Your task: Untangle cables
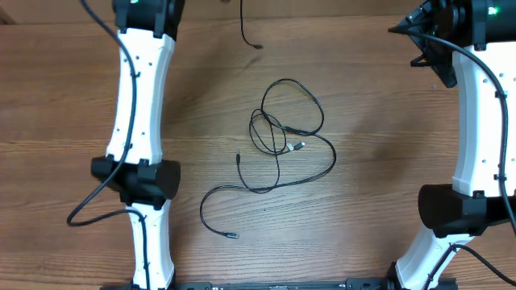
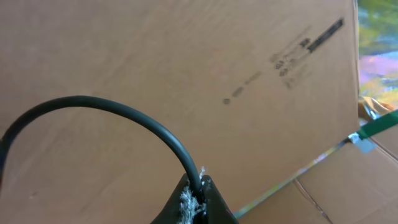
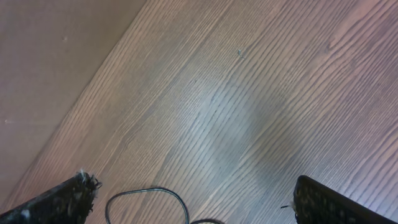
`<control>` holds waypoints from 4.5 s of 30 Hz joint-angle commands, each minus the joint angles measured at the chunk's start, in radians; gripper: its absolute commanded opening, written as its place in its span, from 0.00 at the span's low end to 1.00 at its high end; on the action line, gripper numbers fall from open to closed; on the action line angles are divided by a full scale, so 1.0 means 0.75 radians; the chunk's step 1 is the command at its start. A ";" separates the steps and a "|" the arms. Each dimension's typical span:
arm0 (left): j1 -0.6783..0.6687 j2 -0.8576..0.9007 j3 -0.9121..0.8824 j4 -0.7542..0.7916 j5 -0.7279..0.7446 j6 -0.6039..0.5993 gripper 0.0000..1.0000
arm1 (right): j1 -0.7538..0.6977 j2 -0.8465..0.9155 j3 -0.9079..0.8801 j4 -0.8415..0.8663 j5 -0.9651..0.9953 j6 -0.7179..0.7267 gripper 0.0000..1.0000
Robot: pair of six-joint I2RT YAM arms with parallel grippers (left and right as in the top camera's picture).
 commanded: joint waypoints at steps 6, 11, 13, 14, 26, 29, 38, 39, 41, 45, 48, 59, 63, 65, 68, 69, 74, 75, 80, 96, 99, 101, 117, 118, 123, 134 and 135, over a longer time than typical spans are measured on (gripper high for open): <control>0.107 0.083 -0.002 -0.110 0.068 0.119 0.04 | -0.003 -0.001 0.013 0.003 0.023 -0.005 1.00; 0.241 0.120 -0.006 -0.278 0.047 0.350 0.04 | -0.003 -0.001 0.013 0.003 0.023 -0.005 1.00; 0.313 0.142 -0.006 -0.331 0.030 0.410 0.04 | -0.003 -0.001 0.013 0.003 0.023 -0.005 1.00; 0.348 0.157 -0.006 -0.351 0.028 0.437 0.04 | -0.003 -0.001 0.013 0.003 0.023 -0.005 1.00; 0.747 0.376 -0.006 -0.474 -0.141 0.576 0.09 | -0.003 -0.001 0.013 0.003 0.023 -0.005 1.00; 0.837 0.391 -0.006 -0.582 -0.240 0.578 0.57 | -0.003 -0.001 0.013 0.003 0.023 -0.005 1.00; 0.973 0.391 -0.006 -0.893 -0.318 0.587 1.00 | -0.003 -0.001 0.013 0.003 0.023 -0.005 1.00; 0.968 0.392 -0.006 -0.919 -0.308 0.588 1.00 | -0.003 -0.001 0.013 0.003 0.023 -0.005 1.00; 0.948 0.396 -0.006 -0.965 -0.269 0.588 0.96 | -0.003 -0.001 0.013 0.003 0.023 -0.005 1.00; 0.875 0.422 -0.008 -1.007 -0.152 0.588 0.98 | -0.003 -0.001 0.013 0.003 0.023 -0.005 1.00; 0.776 0.456 -0.012 -1.011 -0.128 0.588 1.00 | -0.003 -0.001 0.013 0.003 0.023 -0.005 1.00; 0.418 0.571 -0.015 -0.936 -0.388 0.785 0.84 | -0.003 -0.001 0.013 0.003 0.023 -0.005 1.00; 0.338 0.574 -0.015 -0.885 -0.395 0.807 0.88 | -0.003 -0.001 0.013 0.003 0.023 -0.005 1.00; 0.303 0.574 -0.015 -0.850 -0.378 0.806 0.87 | -0.003 -0.001 0.013 0.003 0.023 -0.005 1.00; 0.260 0.575 -0.015 -0.830 -0.376 0.808 0.87 | -0.003 -0.001 0.013 0.003 0.023 -0.005 1.00; 0.246 0.576 -0.015 -0.824 -0.376 0.816 0.87 | -0.003 -0.001 0.013 0.003 0.023 -0.005 1.00; 0.182 0.623 -0.019 -0.785 -0.375 0.946 0.85 | -0.003 -0.001 0.013 0.003 0.023 -0.005 1.00; 0.173 0.632 -0.020 -0.784 -0.370 0.957 0.85 | -0.003 -0.001 0.013 0.003 0.023 -0.005 1.00; 0.160 0.692 -0.023 -0.762 -0.345 1.067 0.88 | -0.003 -0.001 0.013 0.003 0.023 -0.005 1.00; 0.244 0.826 -0.023 -0.758 -0.485 1.266 0.39 | -0.003 -0.001 0.013 0.003 0.023 -0.005 1.00; 0.287 0.827 -0.023 -0.769 -0.659 1.262 0.10 | -0.003 -0.001 0.013 0.003 0.023 -0.005 1.00; 0.315 0.826 -0.022 -0.777 -0.679 1.235 0.13 | -0.003 -0.001 0.013 0.003 0.023 -0.005 1.00; 0.373 0.500 -0.020 -0.833 -0.448 0.911 0.71 | -0.003 -0.001 0.013 0.003 0.023 -0.005 1.00; 0.367 0.465 -0.020 -0.851 -0.357 0.890 0.86 | -0.003 -0.001 0.013 0.003 0.023 -0.005 1.00; 0.344 0.370 -0.020 -0.932 0.123 0.870 1.00 | -0.003 -0.001 0.013 0.003 0.023 -0.005 1.00; 0.156 0.395 -0.024 -1.645 0.323 0.977 0.98 | -0.003 -0.001 0.013 0.003 0.023 -0.005 1.00; 0.122 0.400 -0.024 -1.697 0.255 0.976 0.96 | -0.003 -0.001 0.013 0.003 0.023 -0.005 1.00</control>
